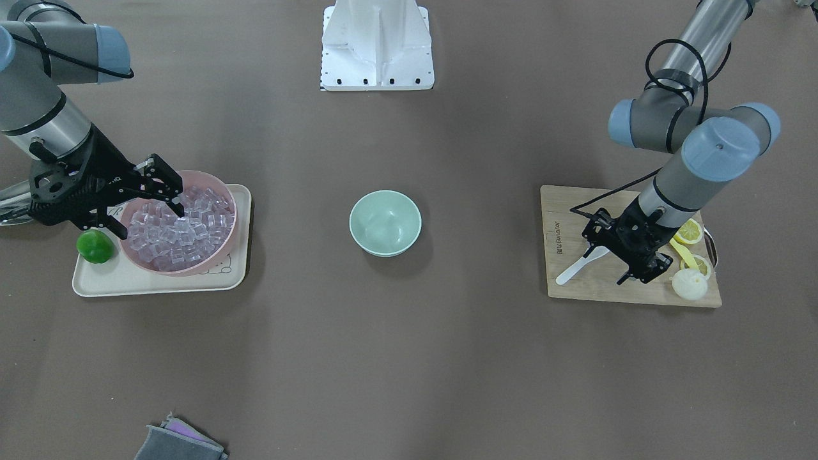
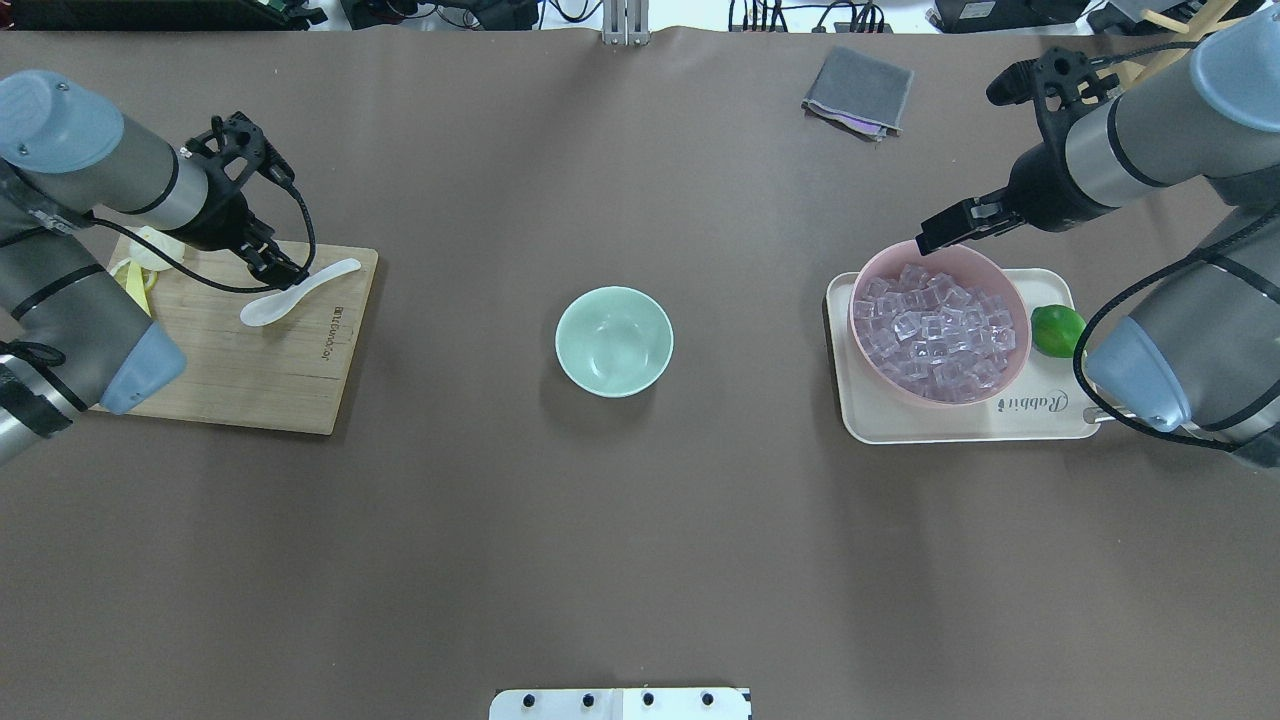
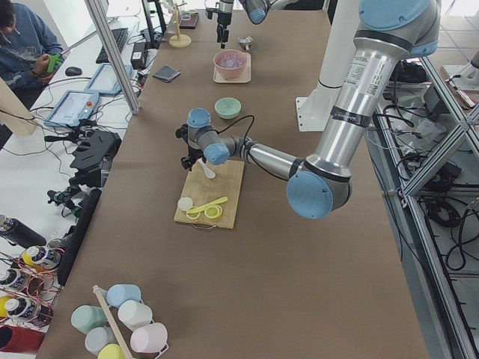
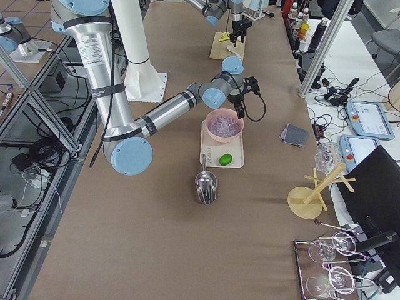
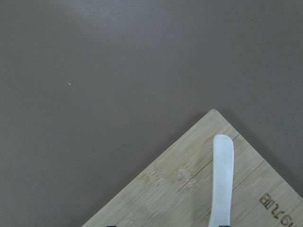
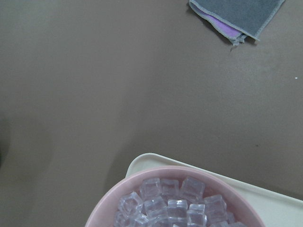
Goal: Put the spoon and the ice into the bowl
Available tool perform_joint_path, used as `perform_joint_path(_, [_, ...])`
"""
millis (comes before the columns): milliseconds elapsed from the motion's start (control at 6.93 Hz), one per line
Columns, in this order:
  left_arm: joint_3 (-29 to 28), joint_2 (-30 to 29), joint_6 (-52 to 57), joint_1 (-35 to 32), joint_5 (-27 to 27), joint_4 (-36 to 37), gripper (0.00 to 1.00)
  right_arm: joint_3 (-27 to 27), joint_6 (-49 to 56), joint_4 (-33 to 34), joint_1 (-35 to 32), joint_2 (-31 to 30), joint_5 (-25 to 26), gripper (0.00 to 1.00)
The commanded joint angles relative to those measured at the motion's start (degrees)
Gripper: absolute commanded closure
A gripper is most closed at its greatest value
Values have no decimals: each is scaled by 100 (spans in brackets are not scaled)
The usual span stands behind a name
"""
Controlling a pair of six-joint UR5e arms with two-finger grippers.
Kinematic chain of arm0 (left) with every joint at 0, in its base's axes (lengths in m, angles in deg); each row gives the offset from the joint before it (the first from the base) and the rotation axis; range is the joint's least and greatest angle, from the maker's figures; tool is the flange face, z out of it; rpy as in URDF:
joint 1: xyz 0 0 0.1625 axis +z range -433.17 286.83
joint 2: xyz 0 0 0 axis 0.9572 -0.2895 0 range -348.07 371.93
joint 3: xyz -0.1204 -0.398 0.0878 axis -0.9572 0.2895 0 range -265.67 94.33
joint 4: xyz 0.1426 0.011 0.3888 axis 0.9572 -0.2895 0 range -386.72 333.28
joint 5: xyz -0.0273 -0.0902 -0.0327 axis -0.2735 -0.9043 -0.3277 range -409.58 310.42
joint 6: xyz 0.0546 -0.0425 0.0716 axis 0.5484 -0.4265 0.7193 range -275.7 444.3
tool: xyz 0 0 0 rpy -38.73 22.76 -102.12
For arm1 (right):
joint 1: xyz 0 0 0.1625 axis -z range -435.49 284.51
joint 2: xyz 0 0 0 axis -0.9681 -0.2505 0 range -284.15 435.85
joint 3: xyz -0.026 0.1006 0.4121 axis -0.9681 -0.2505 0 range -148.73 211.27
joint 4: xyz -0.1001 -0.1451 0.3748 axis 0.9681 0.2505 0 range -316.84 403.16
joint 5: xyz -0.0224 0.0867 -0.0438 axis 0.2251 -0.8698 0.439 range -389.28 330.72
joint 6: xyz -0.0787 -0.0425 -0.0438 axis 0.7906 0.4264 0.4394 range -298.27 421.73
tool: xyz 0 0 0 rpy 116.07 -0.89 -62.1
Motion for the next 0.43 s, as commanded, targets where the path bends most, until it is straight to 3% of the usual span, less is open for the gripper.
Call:
perform_joint_path(0, [-36, -46, -31, 132, -9, 3, 23, 26, -18, 10, 29, -13, 1, 5])
perform_joint_path(144, [-45, -20, -22, 158, -18, 12, 40, 26, -18, 10, 29, -22, 1, 5])
perform_joint_path(288, [-45, -28, -31, 158, -18, 56, 41, 17, -18, 10, 29, -22, 1, 5])
